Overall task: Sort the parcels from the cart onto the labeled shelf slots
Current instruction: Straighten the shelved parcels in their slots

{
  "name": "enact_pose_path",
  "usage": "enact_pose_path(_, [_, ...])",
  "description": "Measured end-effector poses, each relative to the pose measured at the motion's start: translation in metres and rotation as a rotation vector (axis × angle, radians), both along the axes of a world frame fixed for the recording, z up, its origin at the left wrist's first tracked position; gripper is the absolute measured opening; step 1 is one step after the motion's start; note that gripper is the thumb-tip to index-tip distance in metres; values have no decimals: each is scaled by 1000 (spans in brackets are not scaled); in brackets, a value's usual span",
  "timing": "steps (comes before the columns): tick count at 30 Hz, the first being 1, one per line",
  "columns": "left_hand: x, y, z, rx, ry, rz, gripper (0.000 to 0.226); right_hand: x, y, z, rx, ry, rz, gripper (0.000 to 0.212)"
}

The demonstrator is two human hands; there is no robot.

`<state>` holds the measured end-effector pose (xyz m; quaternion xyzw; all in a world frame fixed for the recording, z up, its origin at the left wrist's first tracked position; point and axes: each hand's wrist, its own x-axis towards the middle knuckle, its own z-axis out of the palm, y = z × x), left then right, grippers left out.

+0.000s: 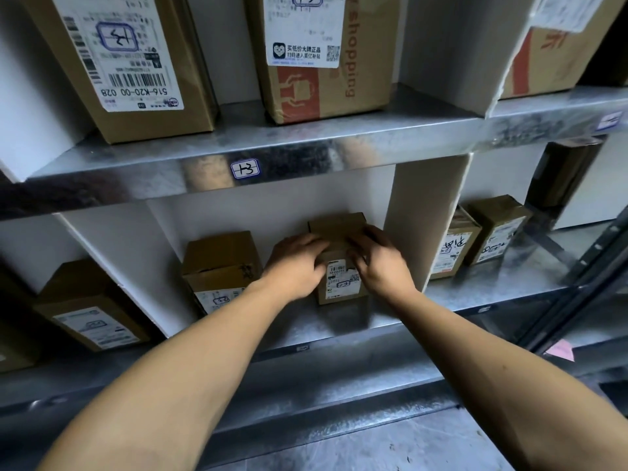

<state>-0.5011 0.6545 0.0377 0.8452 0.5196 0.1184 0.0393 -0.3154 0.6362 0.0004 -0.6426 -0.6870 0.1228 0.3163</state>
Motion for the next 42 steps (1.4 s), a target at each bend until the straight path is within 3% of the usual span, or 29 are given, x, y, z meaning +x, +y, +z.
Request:
enact_pose_path(4, [-1, -1, 10, -8, 93, 10, 54, -2, -3, 9, -50, -74, -17, 40])
enact_pose_path(10, [-10, -29, 14, -51, -26, 50, 51, -7, -26, 14, -66, -222, -78, 41])
enact_pose_path(24, [-31, -123, -2, 96, -19, 112, 45, 3, -138, 17, 21, -505, -57, 39])
enact_pose_path(32, [39, -161, -17, 70, -86, -11, 46, 77, -189, 9, -44, -527, -181, 38])
enact_pose_path(42, [186, -138, -8, 107, -153, -96, 46, 213, -160, 23, -11, -481, -213, 43])
